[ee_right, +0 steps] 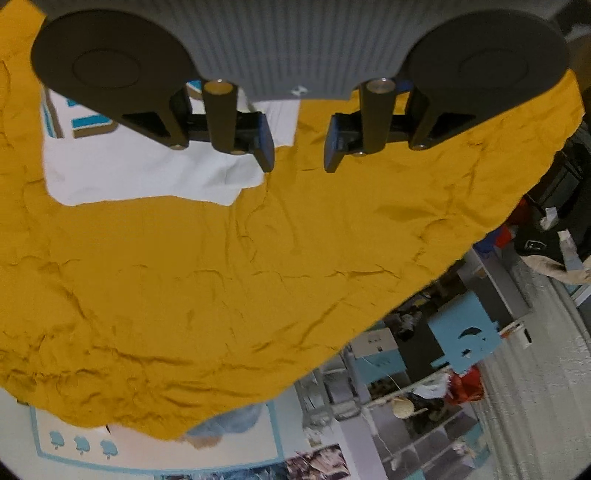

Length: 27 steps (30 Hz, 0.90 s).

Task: Fold small clothes
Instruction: 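Grasp the T-shirt edge with both grippers and lift it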

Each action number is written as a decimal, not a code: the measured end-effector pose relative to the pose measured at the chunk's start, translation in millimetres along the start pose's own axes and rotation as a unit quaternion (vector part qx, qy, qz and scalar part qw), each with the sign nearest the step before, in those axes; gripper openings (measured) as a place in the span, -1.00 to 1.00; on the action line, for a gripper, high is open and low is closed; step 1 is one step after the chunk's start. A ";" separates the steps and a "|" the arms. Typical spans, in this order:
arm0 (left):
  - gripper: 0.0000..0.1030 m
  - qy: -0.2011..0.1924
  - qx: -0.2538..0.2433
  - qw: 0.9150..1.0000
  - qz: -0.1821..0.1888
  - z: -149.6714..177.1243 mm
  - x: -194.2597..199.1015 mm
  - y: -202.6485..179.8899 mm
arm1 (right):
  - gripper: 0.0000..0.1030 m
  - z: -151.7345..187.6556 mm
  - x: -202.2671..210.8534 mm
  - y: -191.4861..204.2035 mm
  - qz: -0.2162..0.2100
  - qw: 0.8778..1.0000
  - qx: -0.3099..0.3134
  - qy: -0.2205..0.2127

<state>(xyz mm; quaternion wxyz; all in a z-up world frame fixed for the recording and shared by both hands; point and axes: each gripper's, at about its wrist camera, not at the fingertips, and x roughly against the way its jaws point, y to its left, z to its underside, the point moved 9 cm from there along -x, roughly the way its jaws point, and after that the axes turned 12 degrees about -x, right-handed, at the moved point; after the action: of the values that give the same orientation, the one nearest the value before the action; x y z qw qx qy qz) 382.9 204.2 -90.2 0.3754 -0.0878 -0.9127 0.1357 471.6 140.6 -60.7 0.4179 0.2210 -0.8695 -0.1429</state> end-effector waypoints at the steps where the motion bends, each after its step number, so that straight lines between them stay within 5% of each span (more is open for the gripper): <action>1: -0.09 0.002 -0.001 1.000 0.003 1.6 3.5 -3.0 | -0.51 1.9 7.4 0.4 -0.003 1.000 0.002 -0.002; 9: 0.08 0.037 0.022 0.998 0.034 34.1 25.2 -13.5 | -0.48 34.8 73.1 -28.4 0.004 1.000 0.008 -0.019; 13: 0.36 0.059 0.038 0.996 0.057 55.8 27.3 -17.9 | -0.37 63.2 94.2 -58.8 0.030 0.999 0.015 -0.017; 20: 0.36 0.076 0.139 0.981 0.109 81.1 -3.3 -13.8 | -0.08 117.6 114.5 -105.8 0.080 0.995 0.059 0.004; 22: 0.25 0.063 0.146 0.980 0.117 76.1 -12.3 -15.3 | -0.03 132.0 115.9 -114.7 0.096 0.992 0.076 0.012; 24: -0.26 0.054 0.144 0.982 0.111 71.4 -17.8 -17.2 | 0.09 140.6 113.4 -118.7 0.102 0.991 0.088 0.019; 27: -0.67 0.032 0.133 0.986 0.099 61.4 -11.9 -20.0 | 0.24 150.1 104.5 -112.6 0.099 0.988 0.112 0.028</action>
<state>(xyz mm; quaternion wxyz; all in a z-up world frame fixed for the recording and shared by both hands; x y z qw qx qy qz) 346.6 171.0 -133.6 0.3975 -0.1314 -0.8607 0.2897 325.0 0.6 -131.7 0.4264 0.1836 -0.8857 0.0038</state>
